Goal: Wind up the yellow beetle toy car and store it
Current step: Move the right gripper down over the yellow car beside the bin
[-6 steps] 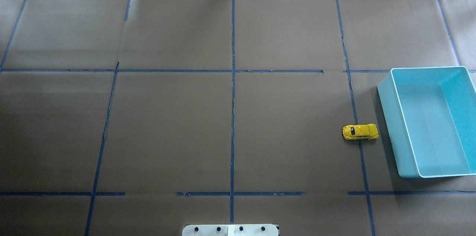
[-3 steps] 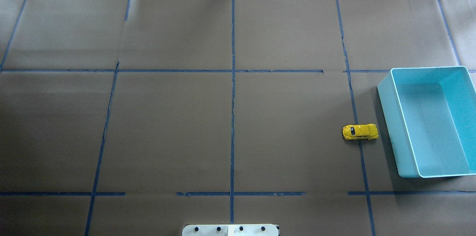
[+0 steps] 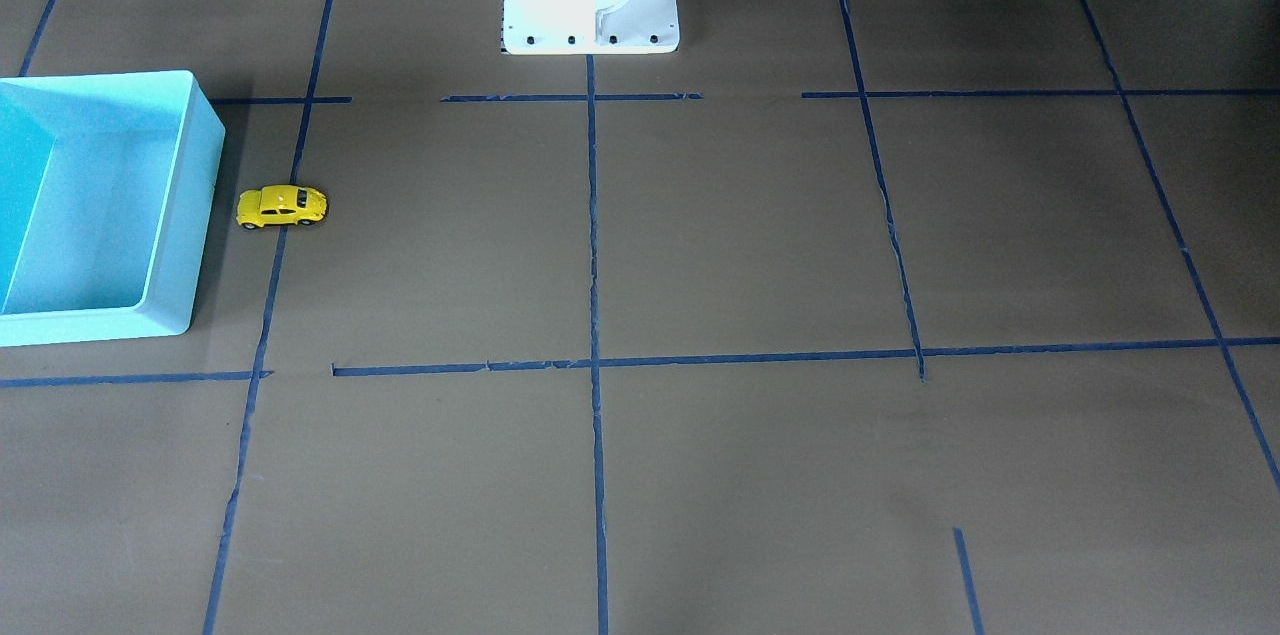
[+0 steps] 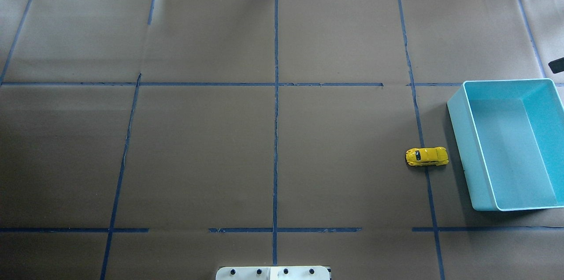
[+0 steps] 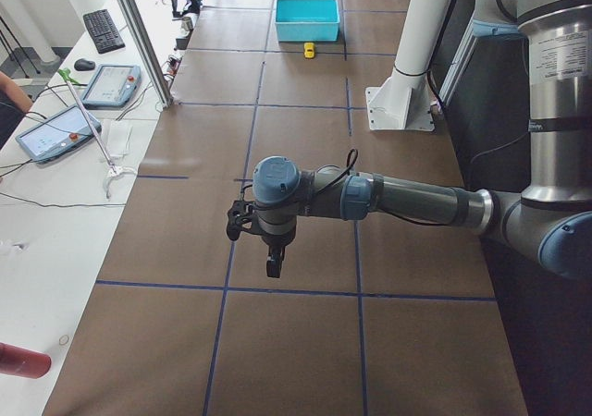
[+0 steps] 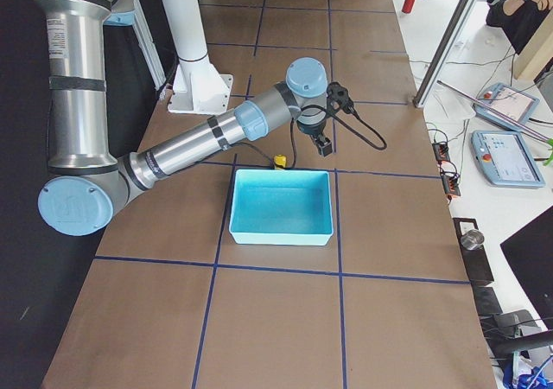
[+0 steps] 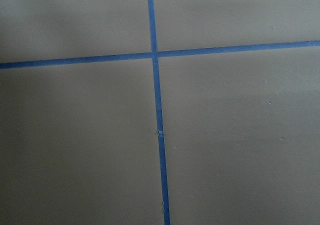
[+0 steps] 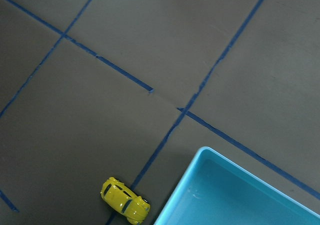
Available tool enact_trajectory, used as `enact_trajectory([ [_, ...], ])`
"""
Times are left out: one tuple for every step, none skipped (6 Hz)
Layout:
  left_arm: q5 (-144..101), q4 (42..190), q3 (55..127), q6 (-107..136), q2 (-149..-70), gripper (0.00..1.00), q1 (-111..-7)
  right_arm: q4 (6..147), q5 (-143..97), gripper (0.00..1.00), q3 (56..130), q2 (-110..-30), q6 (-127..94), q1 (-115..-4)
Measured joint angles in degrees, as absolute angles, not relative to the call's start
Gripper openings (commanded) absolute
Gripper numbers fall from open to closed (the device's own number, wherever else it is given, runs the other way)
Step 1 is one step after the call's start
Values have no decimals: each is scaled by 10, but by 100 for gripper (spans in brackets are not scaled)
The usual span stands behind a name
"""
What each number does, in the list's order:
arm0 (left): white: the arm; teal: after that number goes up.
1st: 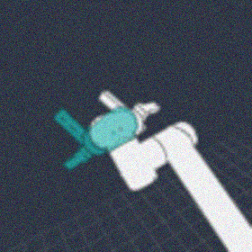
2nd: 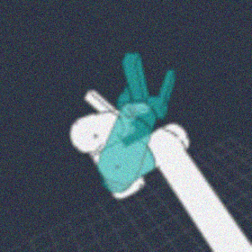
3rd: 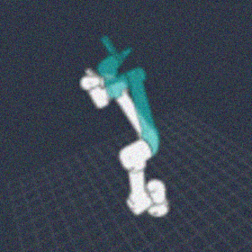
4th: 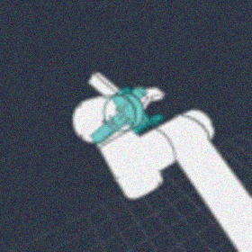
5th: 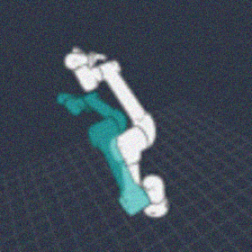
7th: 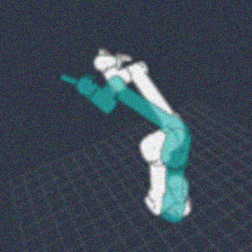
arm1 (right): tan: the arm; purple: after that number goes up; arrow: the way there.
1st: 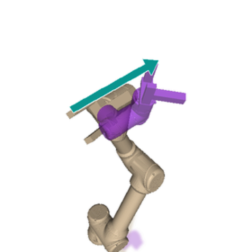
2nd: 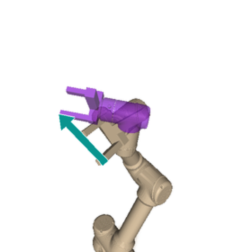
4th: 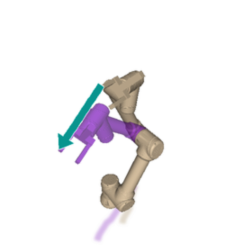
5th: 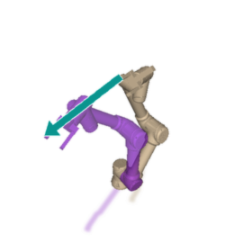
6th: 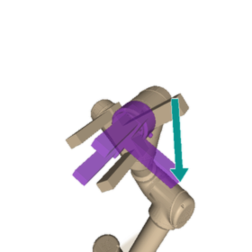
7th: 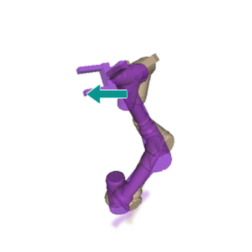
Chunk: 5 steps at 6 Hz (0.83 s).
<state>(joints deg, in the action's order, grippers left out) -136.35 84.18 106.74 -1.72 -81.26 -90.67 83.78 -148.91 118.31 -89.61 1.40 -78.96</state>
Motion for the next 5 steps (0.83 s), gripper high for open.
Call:
enact_trajectory([
  [-1363,842,1064,-16,-811,100,-906,812,-1504,100,1182,-895,21,-761],
  [-1361,845,1055,-16,-814,100,-904,782,-1506,100,1182,-899,35,-728],
  [-1362,850,1043,-18,-819,100,-904,764,-1481,100,1192,-903,70,-695],
  [-1363,856,1036,-20,-822,100,-904,756,-1437,100,1207,-906,108,-653],
  [-1364,858,1032,-21,-820,100,-903,754,-1380,100,1219,-907,127,-600],
])
